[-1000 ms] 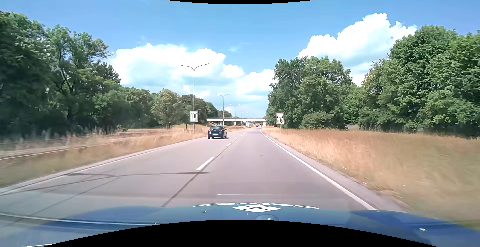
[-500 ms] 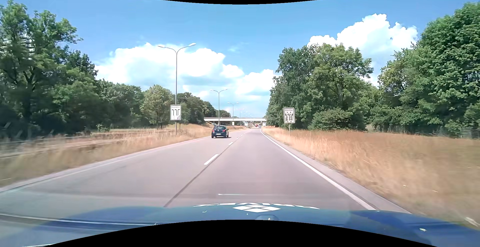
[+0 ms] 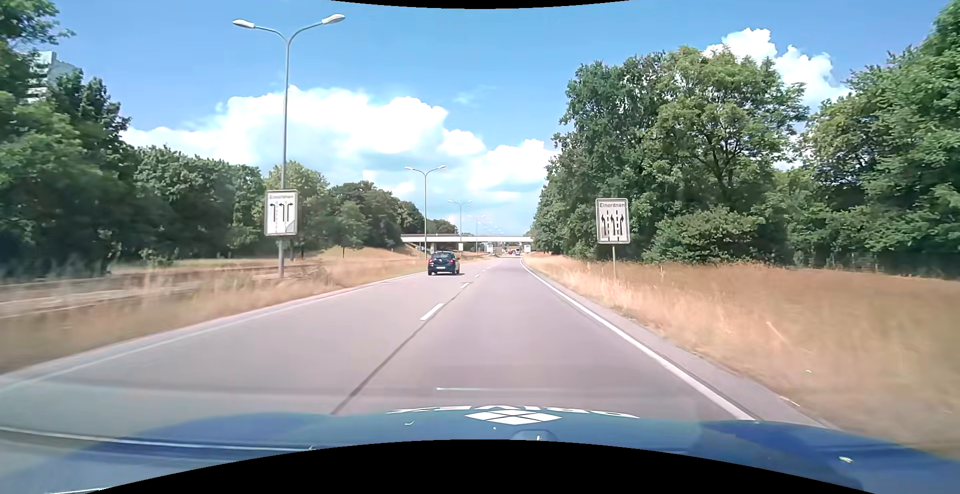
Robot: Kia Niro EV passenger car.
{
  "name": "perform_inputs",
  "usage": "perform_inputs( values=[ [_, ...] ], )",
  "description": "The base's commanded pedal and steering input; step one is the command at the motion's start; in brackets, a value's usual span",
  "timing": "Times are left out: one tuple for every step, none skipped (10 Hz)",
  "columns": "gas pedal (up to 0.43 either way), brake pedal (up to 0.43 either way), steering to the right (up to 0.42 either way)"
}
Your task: Follow the waypoints while adhering to traffic rules and regulations
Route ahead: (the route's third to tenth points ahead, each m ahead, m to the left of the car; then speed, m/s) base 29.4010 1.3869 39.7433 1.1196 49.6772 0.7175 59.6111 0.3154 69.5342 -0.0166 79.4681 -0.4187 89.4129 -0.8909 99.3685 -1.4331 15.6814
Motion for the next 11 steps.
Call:
perform_inputs(
  values=[
    [0.177,0.0,0.001],
    [0.177,0.0,0.001],
    [0.177,0.0,0.001],
    [0.177,0.0,0.001],
    [0.177,0.0,0.001],
    [0.177,0.0,0.001],
    [0.177,0.0,0.001],
    [0.177,0.0,0.001],
    [0.177,0.0,0.001],
    [0.177,0.0,0.0],
    [0.177,0.0,0.0]
  ],
)
